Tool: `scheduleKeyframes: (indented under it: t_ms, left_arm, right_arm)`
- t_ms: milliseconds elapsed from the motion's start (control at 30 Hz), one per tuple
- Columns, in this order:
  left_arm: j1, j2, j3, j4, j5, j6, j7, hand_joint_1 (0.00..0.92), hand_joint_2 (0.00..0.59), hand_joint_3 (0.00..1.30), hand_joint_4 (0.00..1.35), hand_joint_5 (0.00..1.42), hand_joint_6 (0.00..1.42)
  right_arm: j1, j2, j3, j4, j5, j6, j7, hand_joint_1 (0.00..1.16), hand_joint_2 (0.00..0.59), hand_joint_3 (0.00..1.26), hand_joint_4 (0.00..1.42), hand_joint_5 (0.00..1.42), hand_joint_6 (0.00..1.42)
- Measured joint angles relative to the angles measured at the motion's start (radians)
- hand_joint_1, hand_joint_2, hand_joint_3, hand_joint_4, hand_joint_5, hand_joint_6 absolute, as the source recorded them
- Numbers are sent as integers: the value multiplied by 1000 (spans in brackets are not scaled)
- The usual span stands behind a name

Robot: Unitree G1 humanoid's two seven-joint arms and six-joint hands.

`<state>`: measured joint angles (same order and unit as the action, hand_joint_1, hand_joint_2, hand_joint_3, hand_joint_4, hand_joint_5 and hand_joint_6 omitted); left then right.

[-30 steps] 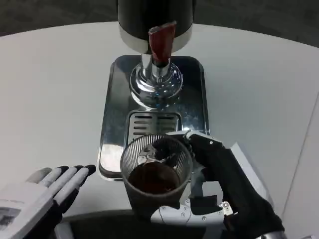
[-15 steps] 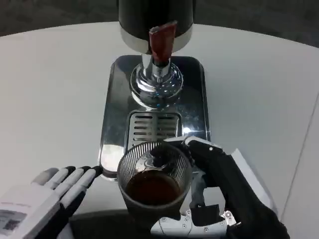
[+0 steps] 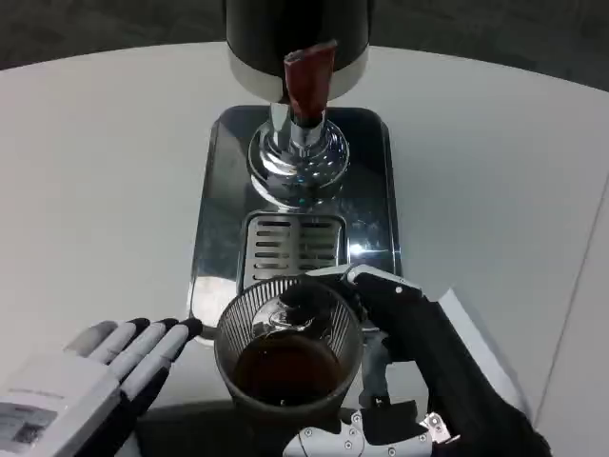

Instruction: Grasp the cup under the faucet to collect the drink, then remove the cup.

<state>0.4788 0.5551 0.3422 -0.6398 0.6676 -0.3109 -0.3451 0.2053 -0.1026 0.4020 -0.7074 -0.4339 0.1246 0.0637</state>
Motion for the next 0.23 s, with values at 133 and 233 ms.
scheduleKeyframes:
  t_ms: [133, 233]
  left_arm:
    - [0, -7, -5, 0, 6, 0, 0, 0, 26, 0, 0, 0, 0]
    - [-3, -7, -8, 0, 6, 2, 0, 0, 26, 0, 0, 0, 0]
  right_arm:
    - [5, 0, 0, 0, 0, 0, 0, 1131, 85, 794, 988, 961, 1310]
    - [5, 0, 0, 0, 0, 0, 0, 1111, 85, 794, 988, 961, 1310]
